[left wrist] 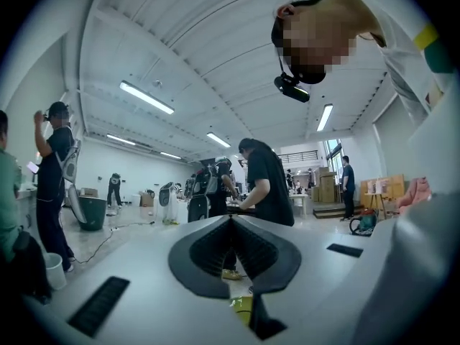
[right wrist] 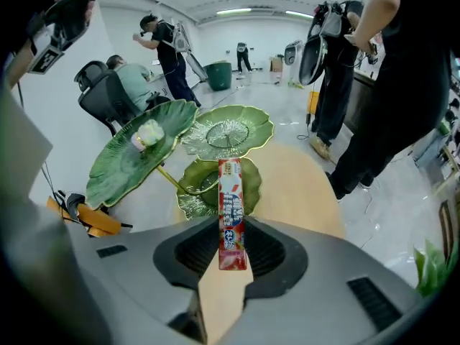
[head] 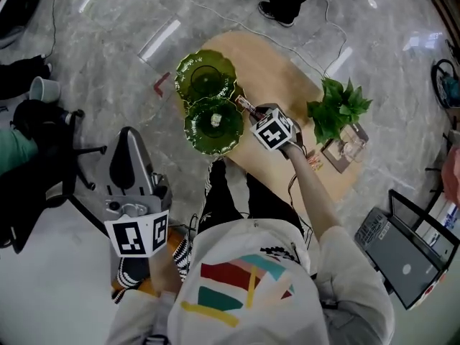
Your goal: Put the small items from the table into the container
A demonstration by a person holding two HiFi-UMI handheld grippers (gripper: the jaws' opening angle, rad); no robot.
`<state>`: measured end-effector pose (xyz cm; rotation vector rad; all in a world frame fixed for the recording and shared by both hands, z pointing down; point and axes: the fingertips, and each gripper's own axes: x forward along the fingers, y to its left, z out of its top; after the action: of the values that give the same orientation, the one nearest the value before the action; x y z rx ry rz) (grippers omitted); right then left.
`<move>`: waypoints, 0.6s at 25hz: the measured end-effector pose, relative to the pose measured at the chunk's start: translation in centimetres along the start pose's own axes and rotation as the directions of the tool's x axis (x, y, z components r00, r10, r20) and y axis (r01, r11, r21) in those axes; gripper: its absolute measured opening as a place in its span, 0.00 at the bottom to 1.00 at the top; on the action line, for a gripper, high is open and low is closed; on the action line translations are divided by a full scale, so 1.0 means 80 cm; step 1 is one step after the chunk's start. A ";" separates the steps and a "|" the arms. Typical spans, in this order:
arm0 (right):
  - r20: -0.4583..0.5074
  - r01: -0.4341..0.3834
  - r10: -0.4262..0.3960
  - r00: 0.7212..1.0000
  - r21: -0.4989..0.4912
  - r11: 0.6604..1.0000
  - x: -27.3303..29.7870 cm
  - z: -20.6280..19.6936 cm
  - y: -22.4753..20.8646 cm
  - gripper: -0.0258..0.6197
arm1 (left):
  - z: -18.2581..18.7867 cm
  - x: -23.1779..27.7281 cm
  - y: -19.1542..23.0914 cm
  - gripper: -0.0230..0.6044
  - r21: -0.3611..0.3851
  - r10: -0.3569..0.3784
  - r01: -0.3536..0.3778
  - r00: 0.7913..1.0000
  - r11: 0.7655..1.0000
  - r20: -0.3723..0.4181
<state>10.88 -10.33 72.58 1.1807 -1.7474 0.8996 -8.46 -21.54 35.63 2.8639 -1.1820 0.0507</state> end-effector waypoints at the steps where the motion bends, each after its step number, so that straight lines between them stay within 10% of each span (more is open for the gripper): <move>1: -0.014 -0.007 0.007 1.000 0.005 1.000 0.009 0.000 0.000 0.21 | -0.001 -0.003 0.004 0.05 -0.002 0.009 -0.009 1.000 1.000 -0.001; 9: 0.049 -0.096 0.088 0.995 0.195 0.976 0.055 0.012 0.009 0.22 | -0.009 -0.019 0.020 0.05 0.007 0.040 -0.040 0.999 0.999 -0.019; 15: 0.092 0.016 -0.038 0.995 0.235 0.972 0.045 0.018 -0.019 0.23 | -0.015 -0.015 0.026 0.05 -0.001 0.019 -0.019 1.000 1.000 -0.025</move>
<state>11.18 -13.36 75.41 1.4174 -1.7315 1.0702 -10.81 -22.13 36.86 2.8421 -1.2049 0.0854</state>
